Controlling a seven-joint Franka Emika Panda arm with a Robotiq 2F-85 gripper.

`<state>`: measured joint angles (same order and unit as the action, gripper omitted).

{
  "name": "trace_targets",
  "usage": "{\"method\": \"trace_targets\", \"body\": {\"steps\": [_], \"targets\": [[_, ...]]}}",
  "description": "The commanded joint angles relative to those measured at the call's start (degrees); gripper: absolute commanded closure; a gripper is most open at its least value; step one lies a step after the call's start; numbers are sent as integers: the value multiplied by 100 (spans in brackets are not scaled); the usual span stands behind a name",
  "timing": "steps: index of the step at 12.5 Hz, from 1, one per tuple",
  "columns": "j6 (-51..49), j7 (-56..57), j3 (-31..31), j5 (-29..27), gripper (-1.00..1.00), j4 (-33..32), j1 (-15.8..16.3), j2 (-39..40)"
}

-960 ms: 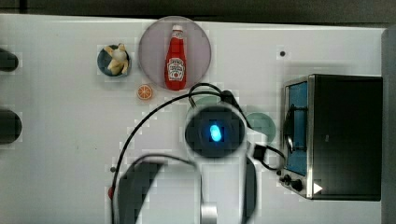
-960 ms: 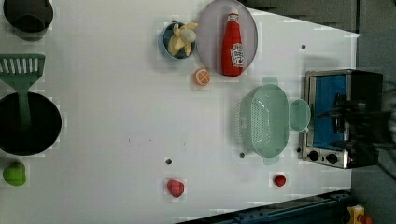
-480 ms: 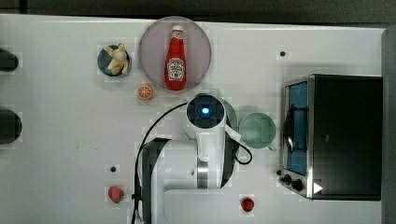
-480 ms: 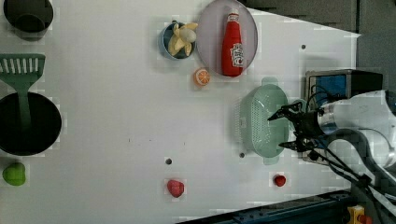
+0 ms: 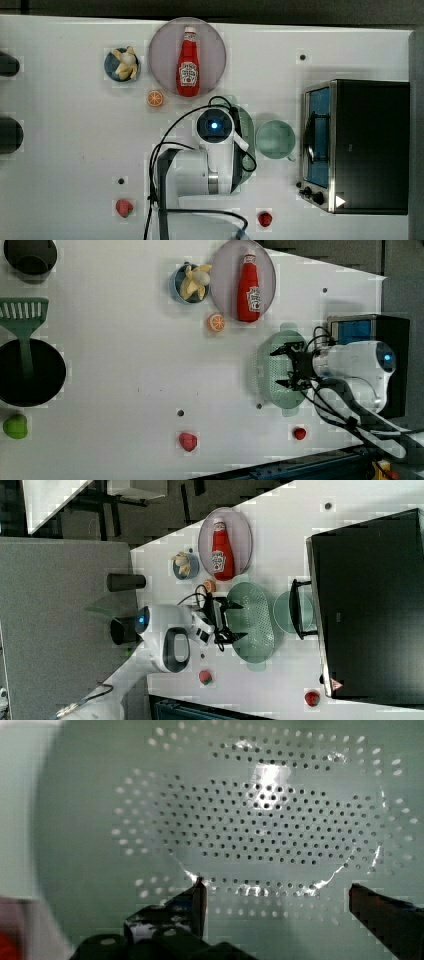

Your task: Drag strainer right to left.

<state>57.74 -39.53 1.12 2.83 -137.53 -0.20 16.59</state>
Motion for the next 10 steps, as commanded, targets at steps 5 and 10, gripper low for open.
{"method": "trace_targets", "body": {"steps": [5,10], "targets": [[807,-429,19,-207,-100,-36,90,657],[808,-469,87,-269,-100,-8,335,697]]}}
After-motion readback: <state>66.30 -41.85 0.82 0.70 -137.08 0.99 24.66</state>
